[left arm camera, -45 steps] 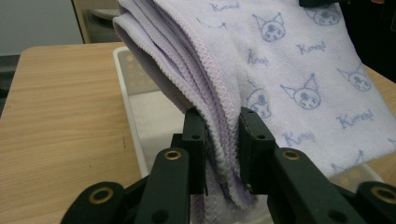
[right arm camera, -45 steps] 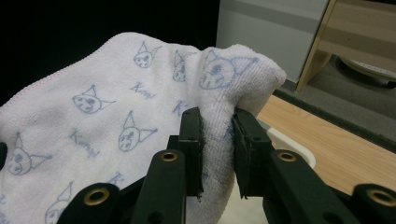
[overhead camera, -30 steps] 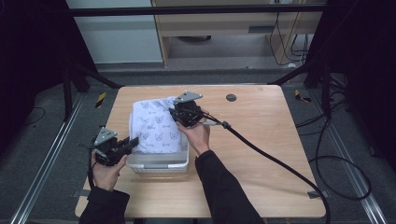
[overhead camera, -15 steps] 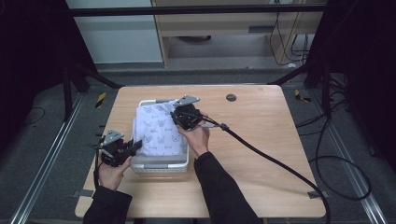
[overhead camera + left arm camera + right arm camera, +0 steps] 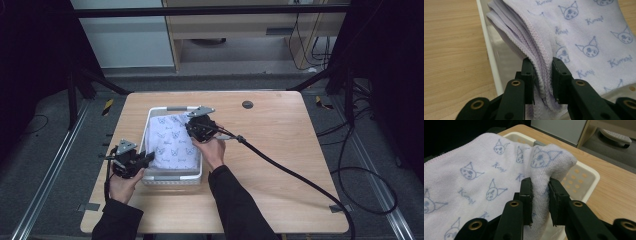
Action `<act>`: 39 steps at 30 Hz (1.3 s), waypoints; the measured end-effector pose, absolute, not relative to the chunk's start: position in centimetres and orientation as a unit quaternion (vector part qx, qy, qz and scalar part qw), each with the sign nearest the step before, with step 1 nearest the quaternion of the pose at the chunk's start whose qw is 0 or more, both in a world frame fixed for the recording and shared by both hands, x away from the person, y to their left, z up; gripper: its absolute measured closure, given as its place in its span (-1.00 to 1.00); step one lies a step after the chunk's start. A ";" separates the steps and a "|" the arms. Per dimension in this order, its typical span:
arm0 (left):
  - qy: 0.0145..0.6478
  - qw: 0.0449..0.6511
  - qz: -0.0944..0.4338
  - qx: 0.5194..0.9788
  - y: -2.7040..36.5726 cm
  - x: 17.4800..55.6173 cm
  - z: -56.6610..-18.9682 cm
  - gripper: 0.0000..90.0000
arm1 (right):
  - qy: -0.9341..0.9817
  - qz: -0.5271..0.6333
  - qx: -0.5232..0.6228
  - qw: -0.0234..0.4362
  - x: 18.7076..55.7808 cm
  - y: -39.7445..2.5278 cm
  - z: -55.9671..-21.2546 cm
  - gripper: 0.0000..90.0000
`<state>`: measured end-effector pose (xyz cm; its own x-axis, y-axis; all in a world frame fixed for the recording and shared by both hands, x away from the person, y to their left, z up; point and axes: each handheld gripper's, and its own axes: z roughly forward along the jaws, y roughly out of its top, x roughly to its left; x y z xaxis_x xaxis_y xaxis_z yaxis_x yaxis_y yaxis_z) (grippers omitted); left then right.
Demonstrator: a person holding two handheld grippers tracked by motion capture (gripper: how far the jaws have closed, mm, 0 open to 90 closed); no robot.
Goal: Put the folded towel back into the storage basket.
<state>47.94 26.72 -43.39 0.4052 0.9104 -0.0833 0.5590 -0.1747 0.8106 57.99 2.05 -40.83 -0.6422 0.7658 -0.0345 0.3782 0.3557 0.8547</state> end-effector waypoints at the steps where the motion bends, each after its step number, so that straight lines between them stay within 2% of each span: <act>1: 0.500 0.403 0.218 0.735 26.7 47.9 -43.4 0.62 | 0.794 0.436 0.362 0.221 58.0 2.1 -41.0 0.66; 9: 0.506 0.384 0.226 0.738 26.4 48.2 -43.9 0.48 | 0.799 0.422 0.367 0.222 58.3 2.4 -42.0 0.62; 13: 0.505 0.388 0.243 0.731 26.5 48.0 -43.5 0.41 | 0.814 0.401 0.362 0.215 58.6 2.6 -42.8 0.44; 15: 0.507 0.397 0.250 0.723 26.8 47.7 -43.1 0.37 | 0.816 0.394 0.355 0.231 58.6 2.4 -42.8 0.41; 23: 0.503 0.420 0.251 0.712 27.5 47.2 -42.2 0.31 | 0.801 0.420 0.357 0.235 58.1 1.3 -41.5 0.24; 30: 0.498 0.438 0.256 0.703 28.4 46.6 -41.5 0.24 | 0.781 0.455 0.362 0.230 56.9 -0.6 -39.4 -0.17; 31: 0.498 0.438 0.256 0.703 28.4 46.6 -41.5 0.22 | 0.781 0.455 0.362 0.230 56.9 -0.6 -39.4 -0.17; 32: 0.498 0.440 0.255 0.702 28.6 46.6 -41.4 0.22 | 0.776 0.461 0.363 0.230 56.6 -1.1 -39.0 -0.28; 39: 0.495 0.450 0.253 0.699 29.4 46.4 -41.2 0.10 | 0.761 0.480 0.369 0.232 55.1 -4.2 -37.7 -0.50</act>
